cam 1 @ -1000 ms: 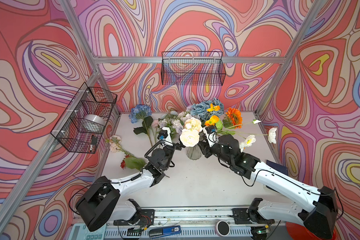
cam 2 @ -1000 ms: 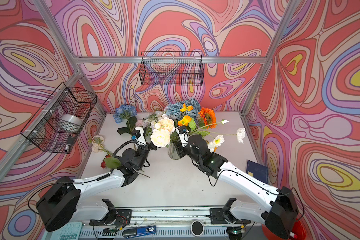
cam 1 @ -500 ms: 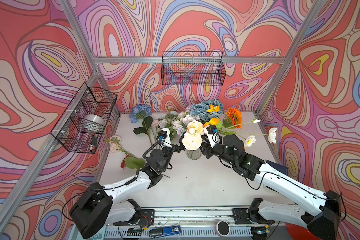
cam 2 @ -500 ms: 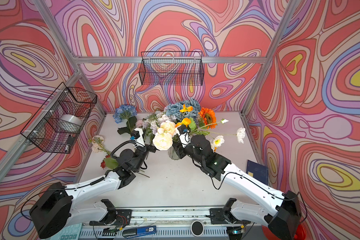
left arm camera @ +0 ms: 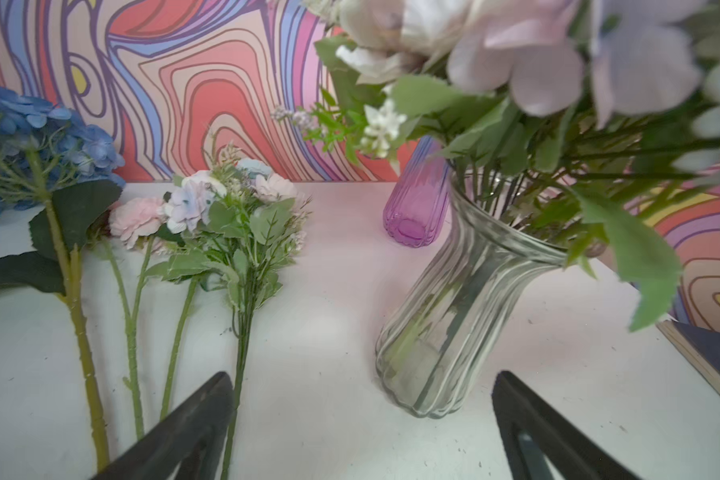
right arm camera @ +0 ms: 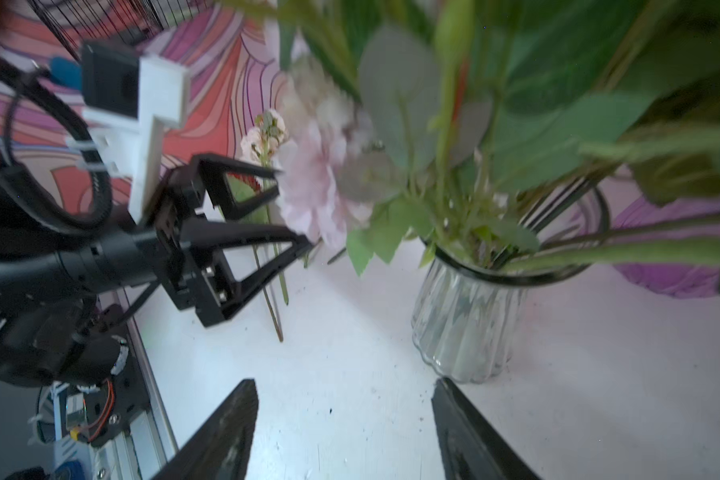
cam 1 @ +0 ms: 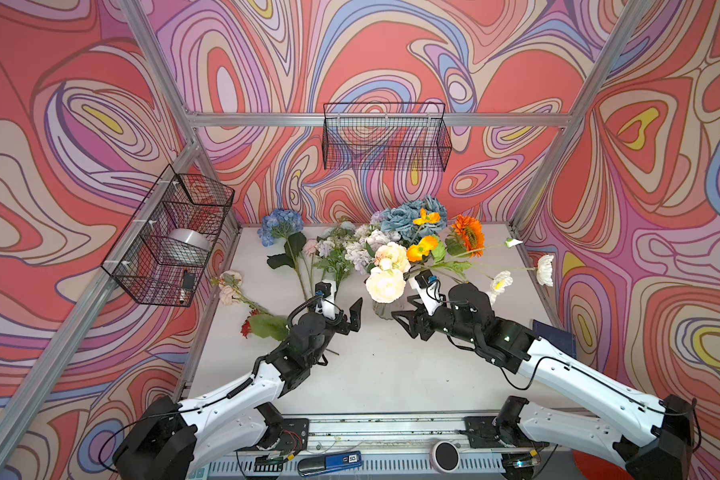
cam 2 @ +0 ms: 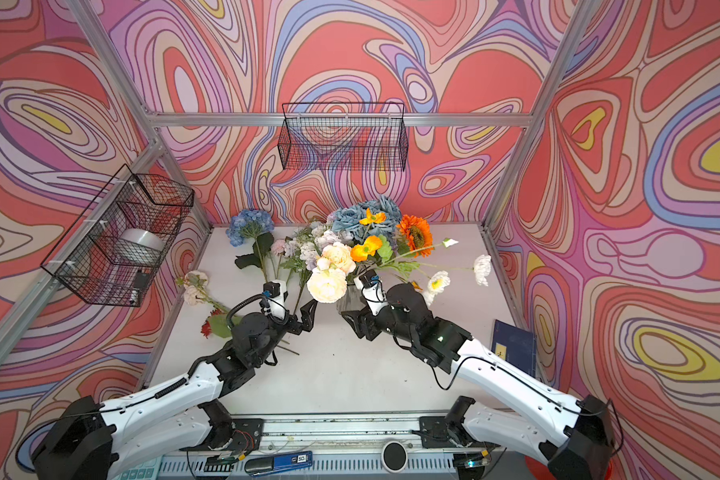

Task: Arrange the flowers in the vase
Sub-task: 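Open the right gripper and lift it off the vase while left draws back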

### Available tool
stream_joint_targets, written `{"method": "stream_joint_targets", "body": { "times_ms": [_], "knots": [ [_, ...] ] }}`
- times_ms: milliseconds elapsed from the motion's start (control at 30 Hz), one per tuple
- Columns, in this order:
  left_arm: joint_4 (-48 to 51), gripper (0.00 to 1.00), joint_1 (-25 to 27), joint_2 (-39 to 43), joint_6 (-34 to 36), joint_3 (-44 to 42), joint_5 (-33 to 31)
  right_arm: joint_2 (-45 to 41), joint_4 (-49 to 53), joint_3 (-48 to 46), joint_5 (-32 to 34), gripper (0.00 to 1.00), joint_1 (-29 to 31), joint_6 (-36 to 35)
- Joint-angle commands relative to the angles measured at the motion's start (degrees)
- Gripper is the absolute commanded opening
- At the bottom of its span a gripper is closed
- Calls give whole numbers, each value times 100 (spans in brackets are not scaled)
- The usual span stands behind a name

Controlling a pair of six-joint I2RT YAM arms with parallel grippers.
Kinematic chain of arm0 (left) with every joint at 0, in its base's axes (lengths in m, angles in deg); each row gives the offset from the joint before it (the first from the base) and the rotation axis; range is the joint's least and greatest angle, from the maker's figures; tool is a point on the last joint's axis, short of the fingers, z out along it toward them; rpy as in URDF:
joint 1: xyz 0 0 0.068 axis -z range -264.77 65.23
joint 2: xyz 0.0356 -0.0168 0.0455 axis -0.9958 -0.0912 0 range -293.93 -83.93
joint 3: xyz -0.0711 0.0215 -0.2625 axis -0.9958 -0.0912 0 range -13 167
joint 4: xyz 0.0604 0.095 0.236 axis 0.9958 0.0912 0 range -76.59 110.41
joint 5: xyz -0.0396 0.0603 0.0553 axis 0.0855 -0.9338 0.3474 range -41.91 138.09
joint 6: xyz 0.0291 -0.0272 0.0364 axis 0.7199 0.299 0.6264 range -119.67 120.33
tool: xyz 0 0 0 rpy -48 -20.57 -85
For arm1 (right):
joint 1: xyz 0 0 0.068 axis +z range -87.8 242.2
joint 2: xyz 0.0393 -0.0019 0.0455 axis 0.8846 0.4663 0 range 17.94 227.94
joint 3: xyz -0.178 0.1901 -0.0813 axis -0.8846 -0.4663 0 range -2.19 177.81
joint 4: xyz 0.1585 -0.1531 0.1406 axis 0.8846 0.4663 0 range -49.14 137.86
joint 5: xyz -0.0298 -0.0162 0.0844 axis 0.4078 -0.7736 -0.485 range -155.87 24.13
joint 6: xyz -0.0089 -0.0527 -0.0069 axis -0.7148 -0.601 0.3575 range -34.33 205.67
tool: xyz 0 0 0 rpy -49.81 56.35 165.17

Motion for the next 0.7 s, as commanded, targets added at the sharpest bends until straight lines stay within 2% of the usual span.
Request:
{"method": "stream_joint_targets", "body": {
  "times_ms": [0,100,200,233,467,667],
  "knots": [
    [138,100,-23,-37,-327,24,-675,208,-211,-464,256,72,32,268],
    [5,100,-23,-224,-458,75,-802,369,-981,-890,959,79,36,351],
    [-88,100,-23,-418,-567,170,-726,580,-1944,-1237,1507,91,35,341],
    [-115,100,-23,-462,-612,198,-707,671,-2293,-1306,1674,93,36,287],
    [-167,100,-23,-543,-742,193,-641,1504,-4541,-1592,2194,98,30,-210],
    [-165,100,-23,-426,-769,59,-670,2407,-5904,-1471,2407,98,27,-526]
  ]
}}
